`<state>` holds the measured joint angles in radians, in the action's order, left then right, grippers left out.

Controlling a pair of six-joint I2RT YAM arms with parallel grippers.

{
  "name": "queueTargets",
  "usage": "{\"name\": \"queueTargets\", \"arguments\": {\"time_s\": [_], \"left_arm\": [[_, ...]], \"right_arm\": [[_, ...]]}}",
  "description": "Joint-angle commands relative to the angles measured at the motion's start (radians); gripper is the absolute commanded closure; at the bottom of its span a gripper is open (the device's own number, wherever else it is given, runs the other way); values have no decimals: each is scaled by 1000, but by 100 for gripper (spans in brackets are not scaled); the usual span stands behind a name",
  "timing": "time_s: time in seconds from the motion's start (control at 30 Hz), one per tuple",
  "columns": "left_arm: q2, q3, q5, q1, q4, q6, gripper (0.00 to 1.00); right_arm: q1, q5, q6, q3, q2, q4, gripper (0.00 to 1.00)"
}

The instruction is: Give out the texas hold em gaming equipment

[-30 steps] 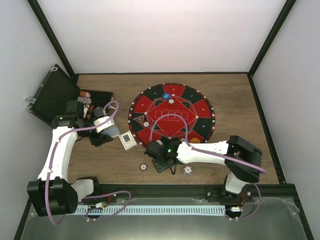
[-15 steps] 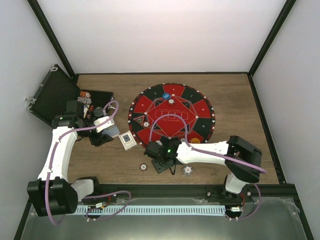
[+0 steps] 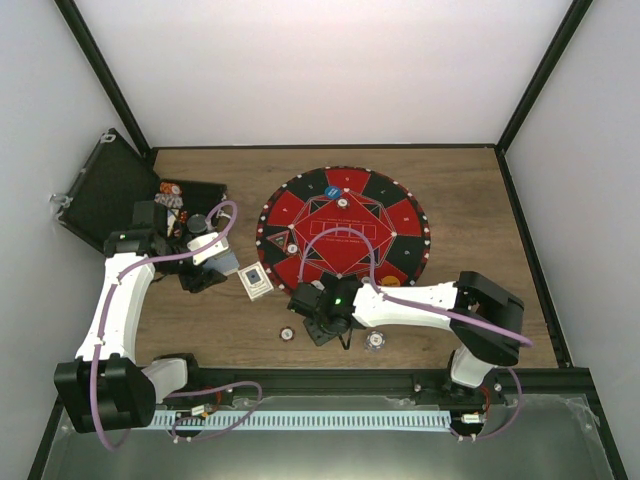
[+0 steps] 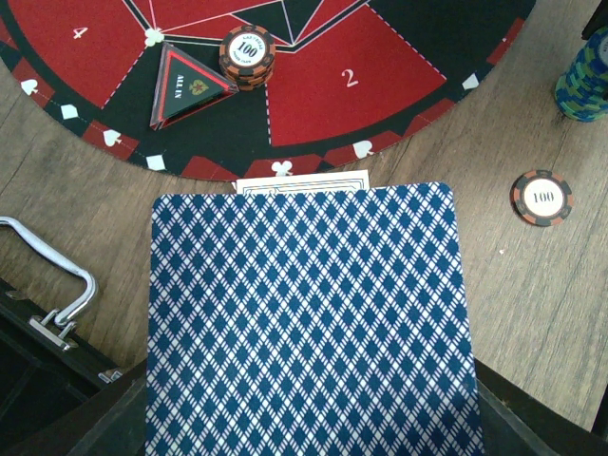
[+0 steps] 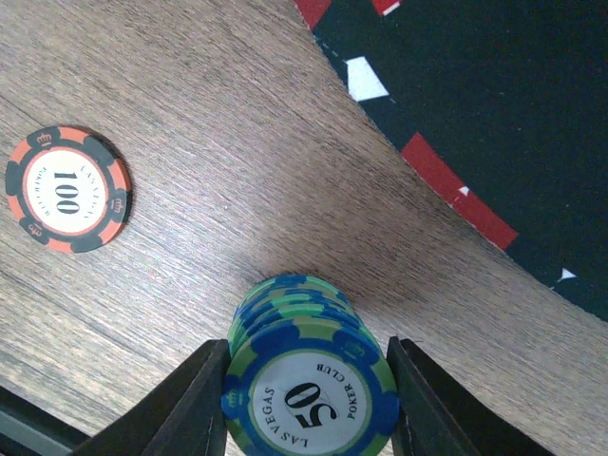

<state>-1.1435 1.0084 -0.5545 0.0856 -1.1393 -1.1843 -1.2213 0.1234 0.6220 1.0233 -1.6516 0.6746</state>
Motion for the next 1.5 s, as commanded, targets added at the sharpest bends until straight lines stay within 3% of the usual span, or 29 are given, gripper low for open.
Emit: {"name": "queueTargets", "arguments": {"time_s": [0.0,0.37,0.63,0.77,1.07,1.47], "left_arm": [[15,7,-30,6,-3,-30,88],[13,11,-33,5,-3,-29,88],[16,7,-36,5,-8,-29,88],[17,7,-39,5,-9,-28,88],[6,15,-41,4,-5,-24,89],[2,27,-45,5,-8,-28,89]], "right_arm": [[-9,21,6,56,23,29,62],[-2,101,-19,189,25,137,65],[169,91,-144,293,-21,82,68],[251,73,-219,395,-115,49,69],[281,14,-282,615,-386,27,72],[288,-9,-266,692,-542,-7,72]]}}
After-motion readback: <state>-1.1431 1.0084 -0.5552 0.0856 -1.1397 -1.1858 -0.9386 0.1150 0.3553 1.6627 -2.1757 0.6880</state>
